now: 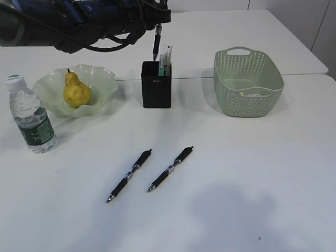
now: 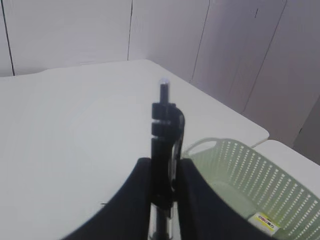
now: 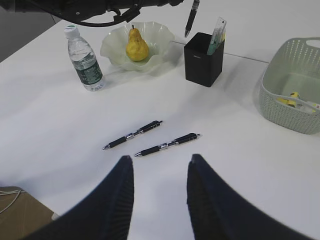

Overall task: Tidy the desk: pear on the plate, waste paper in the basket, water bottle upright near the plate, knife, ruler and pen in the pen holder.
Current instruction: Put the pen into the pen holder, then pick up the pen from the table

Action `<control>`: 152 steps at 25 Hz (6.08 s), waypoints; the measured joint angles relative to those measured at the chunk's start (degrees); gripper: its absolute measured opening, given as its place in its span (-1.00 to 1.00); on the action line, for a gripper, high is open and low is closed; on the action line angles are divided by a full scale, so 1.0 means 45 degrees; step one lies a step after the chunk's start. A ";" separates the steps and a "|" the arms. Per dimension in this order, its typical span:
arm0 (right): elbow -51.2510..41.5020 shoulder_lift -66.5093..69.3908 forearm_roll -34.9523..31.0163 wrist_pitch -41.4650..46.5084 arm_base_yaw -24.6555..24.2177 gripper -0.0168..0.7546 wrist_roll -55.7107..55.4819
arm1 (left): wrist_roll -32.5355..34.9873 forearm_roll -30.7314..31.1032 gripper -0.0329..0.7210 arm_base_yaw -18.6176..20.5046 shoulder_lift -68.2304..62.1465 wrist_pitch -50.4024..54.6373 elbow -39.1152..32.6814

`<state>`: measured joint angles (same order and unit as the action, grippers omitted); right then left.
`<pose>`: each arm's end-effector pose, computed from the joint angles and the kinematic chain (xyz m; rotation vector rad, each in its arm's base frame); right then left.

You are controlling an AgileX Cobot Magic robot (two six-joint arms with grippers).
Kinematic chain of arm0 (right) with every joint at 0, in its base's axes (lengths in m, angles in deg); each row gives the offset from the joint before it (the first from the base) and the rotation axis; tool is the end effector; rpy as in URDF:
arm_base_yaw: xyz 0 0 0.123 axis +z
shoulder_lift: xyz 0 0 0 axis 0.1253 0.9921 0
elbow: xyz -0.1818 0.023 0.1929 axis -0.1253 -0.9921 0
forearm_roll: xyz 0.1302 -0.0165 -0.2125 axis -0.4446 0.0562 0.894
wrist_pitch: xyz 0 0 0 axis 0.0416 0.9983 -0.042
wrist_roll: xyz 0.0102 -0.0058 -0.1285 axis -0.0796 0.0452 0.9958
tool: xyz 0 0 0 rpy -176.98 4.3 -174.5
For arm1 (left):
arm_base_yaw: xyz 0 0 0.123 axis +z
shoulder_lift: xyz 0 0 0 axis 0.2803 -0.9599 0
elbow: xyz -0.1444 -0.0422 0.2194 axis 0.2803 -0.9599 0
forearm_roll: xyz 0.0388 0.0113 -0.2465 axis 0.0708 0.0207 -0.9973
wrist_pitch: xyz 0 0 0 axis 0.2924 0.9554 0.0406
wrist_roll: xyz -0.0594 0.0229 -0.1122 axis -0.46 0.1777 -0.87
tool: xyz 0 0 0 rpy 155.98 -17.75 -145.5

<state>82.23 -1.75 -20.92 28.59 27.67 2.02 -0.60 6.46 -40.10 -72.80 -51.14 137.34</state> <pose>0.1281 0.0763 0.3576 -0.4915 2.0321 0.4373 0.4749 -0.2378 0.2464 0.3695 1.6888 -0.5996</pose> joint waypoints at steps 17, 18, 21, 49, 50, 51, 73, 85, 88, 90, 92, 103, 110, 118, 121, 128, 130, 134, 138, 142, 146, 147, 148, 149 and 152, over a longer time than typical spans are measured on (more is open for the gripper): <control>0.0000 0.0000 0.0000 0.0000 0.0000 -0.18 0.0004 | 0.0416 0.0264 -0.70 0.0579 -0.0956 -0.2007 0.0000; 0.0000 0.0000 0.0000 0.0000 0.0000 -0.18 0.0004 | 0.0671 0.0264 -0.70 0.0579 -0.1016 -0.2182 0.0000; 0.0000 0.0000 0.0000 0.0000 0.0000 -0.18 0.0004 | 0.1389 0.0292 -0.70 0.0616 -0.1220 -0.2360 0.0000; 0.0000 0.0000 0.0000 0.0000 0.0000 -0.18 0.0004 | 0.2869 -0.2909 -0.70 0.1489 -0.3204 -0.6347 0.0000; 0.0000 0.0000 0.0000 0.0000 0.0000 -0.18 0.0004 | 0.2879 -0.2937 -0.70 0.1489 -0.3241 -0.6374 0.0000; 0.0000 0.0000 0.0000 0.0000 0.0000 -0.18 0.0004 | 0.2899 -0.2937 -0.70 0.1489 -0.3305 -0.6401 0.0000; 0.0000 0.0000 0.0000 0.0000 0.0000 -0.18 0.0027 | 0.3412 -0.2400 -0.27 0.1489 -0.3333 -0.6507 0.0000; 0.0000 0.0000 0.0000 0.0000 0.0000 -0.18 0.0027 | 0.3433 -0.1271 -0.23 0.1489 -0.3238 -0.6404 0.0000; 0.0000 0.0000 0.0000 0.0000 0.0000 -0.18 0.0027 | 0.3433 -0.1171 -0.23 0.1489 -0.2965 -0.5952 0.0000; 0.0000 0.0000 0.0000 0.0000 0.0000 -0.18 0.0027 | 0.3433 -0.1145 -0.22 0.1489 -0.2726 -0.5643 0.0000; 0.0000 0.0000 0.0000 0.0000 0.0000 -0.18 0.0027 | 0.3433 -0.1065 -0.22 0.1489 -0.2473 -0.5326 0.0000; 0.0000 0.0000 -0.0080 0.0000 0.0000 -0.18 0.0027 | 0.2397 -0.0701 -0.22 0.1410 -0.1011 -0.2811 0.0000; 0.0000 0.0000 -0.0205 0.0000 0.0000 -0.18 0.0027 | 0.1953 -0.0156 -0.22 0.1094 -0.0277 -0.1111 0.0000; 0.0000 0.0000 -0.0304 0.0000 0.0000 -0.18 0.0027 | 0.1557 -0.0129 -0.23 0.0241 0.0494 0.1235 0.0000; 0.0000 0.0000 -0.0331 0.0000 0.0000 -0.18 0.0027 | 0.1535 -0.0213 -0.23 -0.0117 0.0762 0.2218 0.0000; 0.0000 0.0000 -0.0352 0.0000 0.0000 -0.18 0.0027 | 0.1478 -0.1940 -0.23 -0.0785 0.1220 0.3601 0.0000; 0.0000 0.0000 -0.0352 0.0000 0.0000 -0.18 0.0027 | 0.1437 -0.2757 -0.23 -0.0828 0.1267 0.3852 0.0000; 0.0000 0.0000 -0.0352 0.0000 0.0000 -0.18 0.0027 | 0.1348 -0.4051 -0.23 -0.0867 0.1455 0.4739 0.0000; 0.0000 0.0000 -0.0352 0.0000 0.0000 -0.18 0.0027 | 0.1303 -0.4972 -0.23 -0.0867 0.1706 0.6146 0.0000; 0.0000 0.0000 -0.0352 0.0000 0.0000 -0.18 0.0027 | 0.1274 -0.5718 -0.24 -0.0888 0.1907 0.7620 0.0000; 0.0000 0.0000 -0.0352 0.0000 0.0000 -0.18 0.0027 | 0.1274 -0.6262 -0.26 -0.1076 0.2280 0.8594 0.0000; 0.0000 0.0000 -0.0352 0.0000 0.0000 -0.18 0.0027 | 0.1274 -0.6320 -0.26 -0.1151 0.2418 0.8843 0.0000; 0.0000 0.0000 -0.0352 0.0000 0.0000 -0.18 0.0027 | 0.1274 -0.6345 -0.26 -0.1252 0.2564 0.9084 0.0000; 0.0000 0.0000 -0.0352 0.0000 0.0000 -0.18 0.0027 | 0.1274 -0.6365 -0.27 -0.1361 0.2677 0.9330 0.0000; 0.0000 0.0000 -0.0352 0.0000 0.0000 -0.18 0.0027 | 0.1274 -0.6476 -0.27 -0.1625 0.3091 1.0105 0.0000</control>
<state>82.23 -1.75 -22.51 28.59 27.67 2.14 5.14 -22.68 -47.41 -58.89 -5.67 137.34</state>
